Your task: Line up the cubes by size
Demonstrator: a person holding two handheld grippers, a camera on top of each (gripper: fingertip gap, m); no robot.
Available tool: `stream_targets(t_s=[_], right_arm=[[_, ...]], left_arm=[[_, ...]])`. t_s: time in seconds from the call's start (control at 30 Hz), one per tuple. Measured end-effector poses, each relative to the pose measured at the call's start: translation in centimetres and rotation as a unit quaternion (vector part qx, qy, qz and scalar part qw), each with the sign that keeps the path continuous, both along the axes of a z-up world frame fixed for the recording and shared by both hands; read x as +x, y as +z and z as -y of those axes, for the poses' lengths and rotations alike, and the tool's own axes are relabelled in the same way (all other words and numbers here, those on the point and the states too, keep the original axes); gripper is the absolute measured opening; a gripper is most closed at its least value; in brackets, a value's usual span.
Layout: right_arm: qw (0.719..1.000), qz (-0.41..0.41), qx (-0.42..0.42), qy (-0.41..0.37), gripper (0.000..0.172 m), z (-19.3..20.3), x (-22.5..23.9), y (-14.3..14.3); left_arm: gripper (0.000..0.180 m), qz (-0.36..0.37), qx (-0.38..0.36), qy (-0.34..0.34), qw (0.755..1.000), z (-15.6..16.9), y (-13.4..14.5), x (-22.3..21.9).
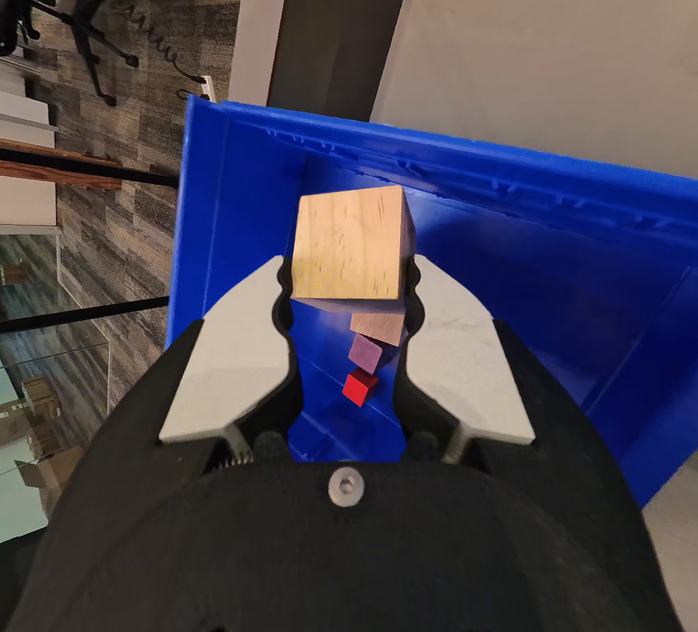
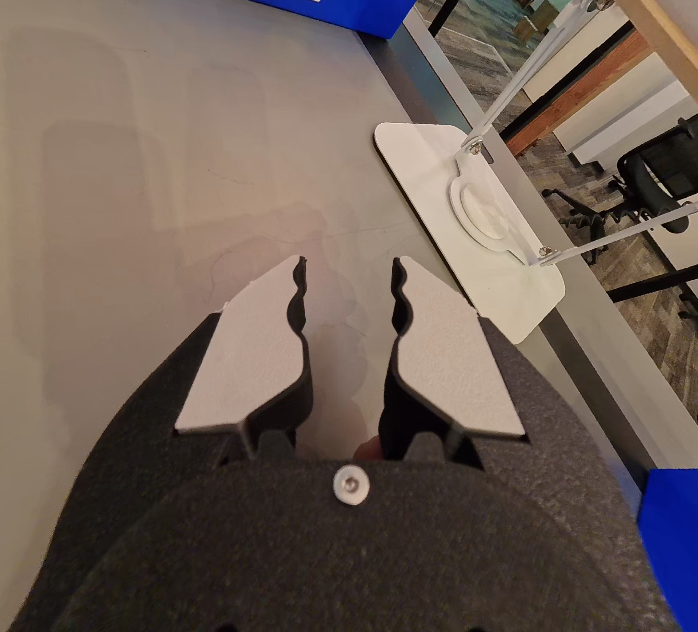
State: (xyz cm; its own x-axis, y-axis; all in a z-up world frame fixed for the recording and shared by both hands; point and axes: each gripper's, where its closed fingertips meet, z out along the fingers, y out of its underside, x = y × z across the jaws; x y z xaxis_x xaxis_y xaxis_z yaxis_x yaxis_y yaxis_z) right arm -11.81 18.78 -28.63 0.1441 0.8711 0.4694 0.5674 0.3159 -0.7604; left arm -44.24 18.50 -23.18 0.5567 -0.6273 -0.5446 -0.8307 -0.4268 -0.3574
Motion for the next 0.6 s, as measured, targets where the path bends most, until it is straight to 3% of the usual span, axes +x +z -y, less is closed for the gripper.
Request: stream_targets(t_s=[0.37,0.6], right_arm=[[1.000,0.000,-0.001,-0.001,0.043,0.0,0.0,0.0],[1.000,-0.012,-0.003,0.004,0.047,0.2,0.0,0.4]], left_arm=[[0.057,-0.031,0.091,-0.012,0.995,1.2,6.6,1.7],[0.057,-0.025,0.180,-0.060,0.982,3.0,12.2,6.8]])
